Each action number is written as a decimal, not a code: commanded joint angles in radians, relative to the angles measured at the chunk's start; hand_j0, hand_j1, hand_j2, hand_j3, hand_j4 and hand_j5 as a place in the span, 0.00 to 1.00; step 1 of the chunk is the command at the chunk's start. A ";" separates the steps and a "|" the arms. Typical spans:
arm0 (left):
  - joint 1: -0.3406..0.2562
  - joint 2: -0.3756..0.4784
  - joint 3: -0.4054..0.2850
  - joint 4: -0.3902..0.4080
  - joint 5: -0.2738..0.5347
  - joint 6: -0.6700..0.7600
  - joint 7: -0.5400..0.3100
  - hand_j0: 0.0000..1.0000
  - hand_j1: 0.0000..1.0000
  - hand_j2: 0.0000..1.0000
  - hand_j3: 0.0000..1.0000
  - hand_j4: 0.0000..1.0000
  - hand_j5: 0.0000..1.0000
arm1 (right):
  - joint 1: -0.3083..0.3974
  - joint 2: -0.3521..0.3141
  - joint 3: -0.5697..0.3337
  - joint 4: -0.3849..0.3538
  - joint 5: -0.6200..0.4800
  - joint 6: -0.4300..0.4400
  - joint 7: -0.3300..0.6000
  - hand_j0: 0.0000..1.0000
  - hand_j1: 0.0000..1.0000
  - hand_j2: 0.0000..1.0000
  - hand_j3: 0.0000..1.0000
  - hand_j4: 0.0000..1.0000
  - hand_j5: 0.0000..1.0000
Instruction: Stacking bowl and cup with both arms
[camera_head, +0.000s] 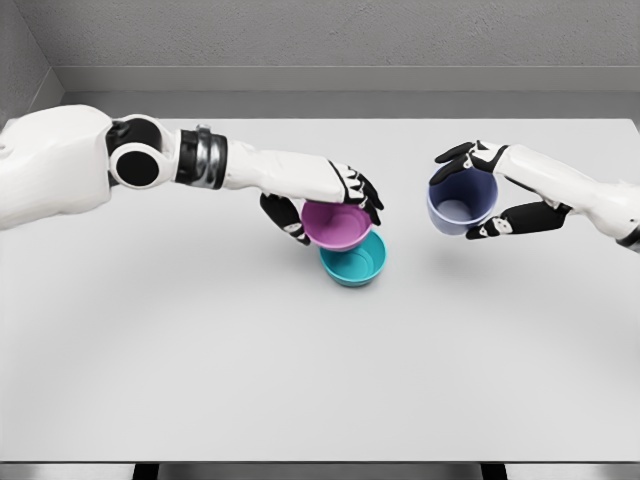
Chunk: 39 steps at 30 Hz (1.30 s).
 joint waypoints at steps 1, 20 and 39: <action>0.000 -0.004 -0.005 -0.001 0.009 0.002 -0.002 0.75 0.75 0.75 0.75 0.75 0.75 | 0.000 0.001 0.000 -0.002 -0.022 0.001 -0.001 0.68 0.68 0.68 0.68 0.68 0.68; 0.000 -0.037 -0.023 -0.015 0.009 0.002 0.000 0.75 0.75 0.75 0.75 0.75 0.75 | -0.002 0.036 0.017 -0.005 -0.044 0.001 -0.002 0.69 0.69 0.69 0.69 0.69 0.69; 0.002 -0.057 -0.026 -0.010 0.010 0.002 0.001 0.75 0.75 0.75 0.75 0.75 0.75 | -0.003 0.058 0.017 -0.002 -0.045 0.001 -0.002 0.69 0.69 0.69 0.69 0.69 0.69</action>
